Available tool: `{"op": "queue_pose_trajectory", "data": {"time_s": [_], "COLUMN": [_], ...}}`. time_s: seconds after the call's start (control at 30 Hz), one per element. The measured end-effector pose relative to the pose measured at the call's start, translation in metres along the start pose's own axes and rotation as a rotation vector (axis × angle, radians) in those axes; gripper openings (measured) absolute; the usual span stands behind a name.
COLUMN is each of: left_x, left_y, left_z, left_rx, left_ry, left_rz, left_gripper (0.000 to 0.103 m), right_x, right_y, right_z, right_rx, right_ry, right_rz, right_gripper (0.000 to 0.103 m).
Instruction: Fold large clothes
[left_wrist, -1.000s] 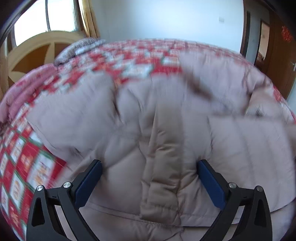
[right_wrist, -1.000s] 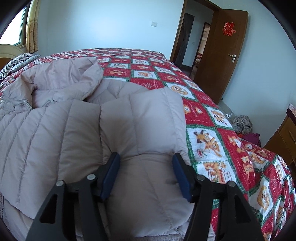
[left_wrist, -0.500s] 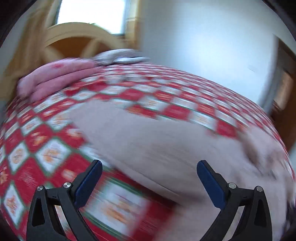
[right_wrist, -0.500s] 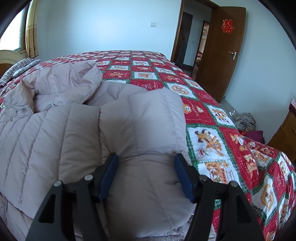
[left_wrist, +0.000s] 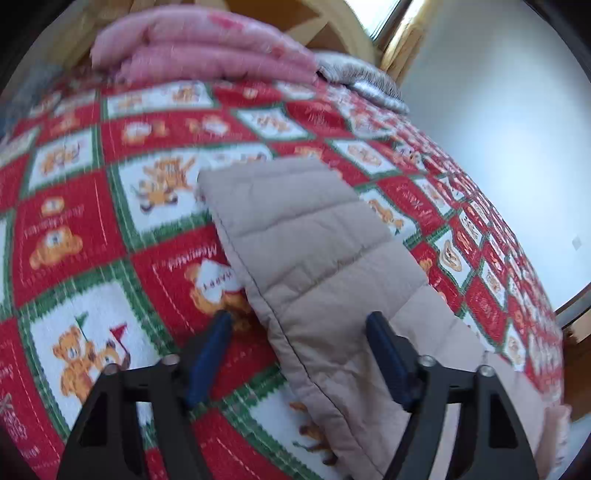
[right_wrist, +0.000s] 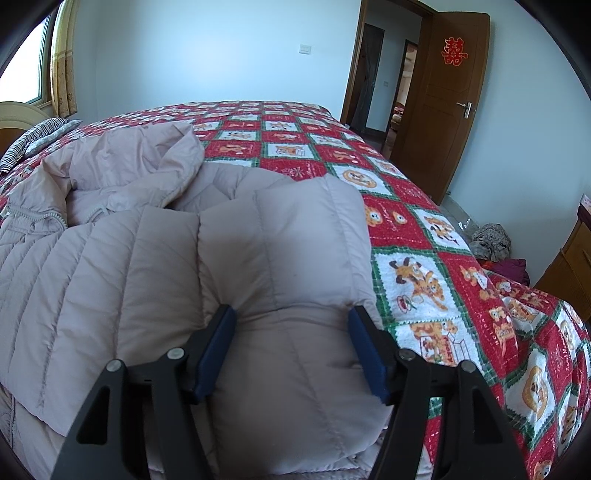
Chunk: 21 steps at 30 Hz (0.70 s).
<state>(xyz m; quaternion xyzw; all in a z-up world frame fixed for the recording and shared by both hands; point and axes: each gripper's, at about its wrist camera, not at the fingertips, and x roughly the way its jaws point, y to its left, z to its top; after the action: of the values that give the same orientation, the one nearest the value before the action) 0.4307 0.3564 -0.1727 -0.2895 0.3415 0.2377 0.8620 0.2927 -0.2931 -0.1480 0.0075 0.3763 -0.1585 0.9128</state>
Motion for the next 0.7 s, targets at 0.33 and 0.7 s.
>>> {"op": "queue_pose_trajectory", "data": {"time_s": [0.33,0.7], "left_x": [-0.055,-0.273], "left_y": [-0.032,-0.216], "left_z": [0.026,-0.137], "left_rx": [0.099,0.858], "left_ry": [-0.12,-0.337], "left_rz": [-0.304,-0.69], "left_gripper": [0.005,0.005], "right_x": [0.001,0.002], "right_y": [-0.002,-0.002], "right_z": [0.0,0.0], "right_rx": [0.009,0.013], "right_ry": [-0.002,0.001], "right_rz": [0.008,0.013], "right_gripper": [0.068,0.069]}}
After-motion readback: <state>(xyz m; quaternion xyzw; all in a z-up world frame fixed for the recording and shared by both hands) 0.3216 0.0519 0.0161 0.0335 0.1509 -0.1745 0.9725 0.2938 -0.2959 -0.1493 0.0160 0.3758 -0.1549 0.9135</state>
